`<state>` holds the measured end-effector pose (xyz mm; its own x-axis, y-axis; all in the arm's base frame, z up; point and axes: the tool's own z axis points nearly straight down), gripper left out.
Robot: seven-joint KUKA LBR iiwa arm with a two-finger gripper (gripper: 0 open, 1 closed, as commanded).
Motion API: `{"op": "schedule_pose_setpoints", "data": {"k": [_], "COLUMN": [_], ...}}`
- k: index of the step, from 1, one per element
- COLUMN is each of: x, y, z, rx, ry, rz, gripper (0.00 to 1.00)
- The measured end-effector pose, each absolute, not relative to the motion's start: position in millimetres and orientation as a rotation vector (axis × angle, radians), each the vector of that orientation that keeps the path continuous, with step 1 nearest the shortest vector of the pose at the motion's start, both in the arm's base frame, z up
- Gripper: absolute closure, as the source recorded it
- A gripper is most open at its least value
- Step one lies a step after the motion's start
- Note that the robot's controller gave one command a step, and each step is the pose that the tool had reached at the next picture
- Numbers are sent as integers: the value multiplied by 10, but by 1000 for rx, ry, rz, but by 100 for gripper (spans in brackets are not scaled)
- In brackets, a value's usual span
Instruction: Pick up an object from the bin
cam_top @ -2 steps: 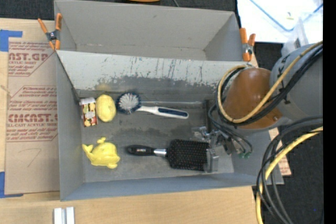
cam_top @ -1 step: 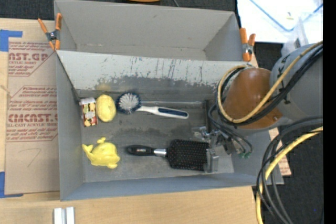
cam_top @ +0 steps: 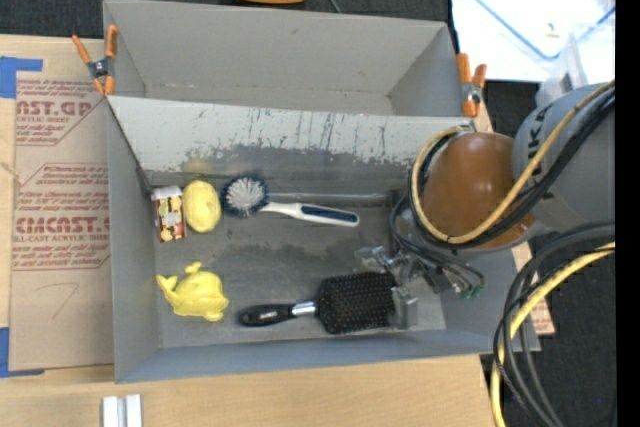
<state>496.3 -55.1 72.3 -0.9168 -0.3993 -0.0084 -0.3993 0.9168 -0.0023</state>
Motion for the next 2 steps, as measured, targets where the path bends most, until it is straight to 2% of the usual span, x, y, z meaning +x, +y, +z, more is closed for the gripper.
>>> {"op": "schedule_pose_setpoints", "data": {"k": [2], "x": [4998], "y": [-459], "z": [716], "rx": [-474], "ry": [3102], "rz": [-4], "gripper": [100]}}
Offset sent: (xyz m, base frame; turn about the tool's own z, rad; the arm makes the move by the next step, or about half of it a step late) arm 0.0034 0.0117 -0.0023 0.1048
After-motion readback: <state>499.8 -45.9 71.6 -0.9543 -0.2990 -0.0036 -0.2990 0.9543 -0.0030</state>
